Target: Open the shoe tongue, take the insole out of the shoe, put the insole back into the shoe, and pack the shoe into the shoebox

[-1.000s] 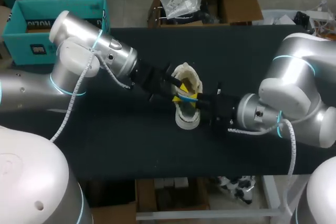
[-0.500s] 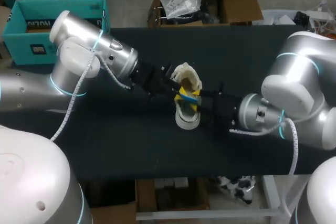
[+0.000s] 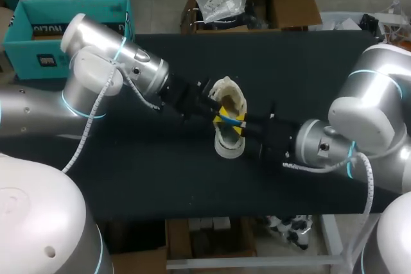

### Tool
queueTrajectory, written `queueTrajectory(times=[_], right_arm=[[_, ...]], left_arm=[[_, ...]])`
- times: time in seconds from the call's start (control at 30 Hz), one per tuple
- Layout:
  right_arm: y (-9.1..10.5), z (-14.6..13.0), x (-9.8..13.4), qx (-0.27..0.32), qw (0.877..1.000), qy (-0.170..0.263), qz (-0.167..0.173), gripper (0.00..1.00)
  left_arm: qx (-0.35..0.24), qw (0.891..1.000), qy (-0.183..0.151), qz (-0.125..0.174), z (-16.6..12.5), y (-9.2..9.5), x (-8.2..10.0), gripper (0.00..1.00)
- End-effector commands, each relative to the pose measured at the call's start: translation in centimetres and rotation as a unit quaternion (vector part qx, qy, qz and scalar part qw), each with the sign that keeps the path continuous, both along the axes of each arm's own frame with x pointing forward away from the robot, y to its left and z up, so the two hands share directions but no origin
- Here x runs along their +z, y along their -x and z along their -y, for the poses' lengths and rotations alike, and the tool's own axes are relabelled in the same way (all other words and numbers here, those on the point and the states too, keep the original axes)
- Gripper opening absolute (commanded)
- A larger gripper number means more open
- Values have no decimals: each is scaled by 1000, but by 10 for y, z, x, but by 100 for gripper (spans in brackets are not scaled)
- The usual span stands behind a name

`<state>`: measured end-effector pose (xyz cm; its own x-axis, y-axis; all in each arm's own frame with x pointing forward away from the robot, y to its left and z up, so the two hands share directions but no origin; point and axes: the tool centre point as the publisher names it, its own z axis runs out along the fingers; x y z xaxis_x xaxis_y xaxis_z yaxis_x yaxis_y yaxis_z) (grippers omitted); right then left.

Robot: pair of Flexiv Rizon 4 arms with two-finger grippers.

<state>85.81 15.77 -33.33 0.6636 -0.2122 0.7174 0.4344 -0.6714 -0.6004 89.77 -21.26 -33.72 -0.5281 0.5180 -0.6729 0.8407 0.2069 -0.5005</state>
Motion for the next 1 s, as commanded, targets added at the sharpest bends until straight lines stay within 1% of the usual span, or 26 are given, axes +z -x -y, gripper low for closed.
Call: queueTrajectory(times=[0.03,0.23,0.33,0.5,0.6,0.63,0.67,0.7,0.73,0.77,0.83,0.93,0.97,1.0], right_arm=[[-2,-6,-5,-3,1000,-3,7,0],[-5,-9,-6,2,1000,8,10,0],[-11,-8,-13,1,1000,16,4,0],[-18,-8,-23,0,1000,17,-6,0],[-19,-8,-25,-2,1000,18,-7,0],[-20,-7,-25,-3,1000,18,-8,0],[-20,-7,-26,-5,1000,19,-7,0],[-21,-7,-26,-7,1000,20,-6,0],[-21,-6,-26,-8,1000,21,-3,0],[-22,-5,-26,-9,1000,24,0,0],[-22,-3,-27,-10,1000,27,2,0],[-21,2,-27,-8,999,42,11,0],[-21,3,-27,-5,999,50,15,0],[-20,4,-27,-3,998,58,17,0]], left_arm=[[5,1000,2,2,-1,1,-1,0],[11,1000,-1,-1,0,-4,-5,0],[12,1000,-4,-8,1,-8,-10,0],[17,1000,-9,-21,3,-17,-20,0],[18,1000,-8,-23,3,-17,-21,0],[18,1000,-7,-24,2,-16,-19,19],[18,1000,-5,-23,2,-15,-17,42],[17,1000,-1,-22,0,-14,-15,77],[16,1000,2,-21,-1,-12,-12,96],[16,1000,4,-20,-3,-11,-9,100],[12,1000,11,-17,-8,-8,-2,100],[10,1000,17,-19,-16,-2,10,100],[11,1000,16,-21,-19,-1,14,100],[10,999,16,-28,-22,0,18,100]])
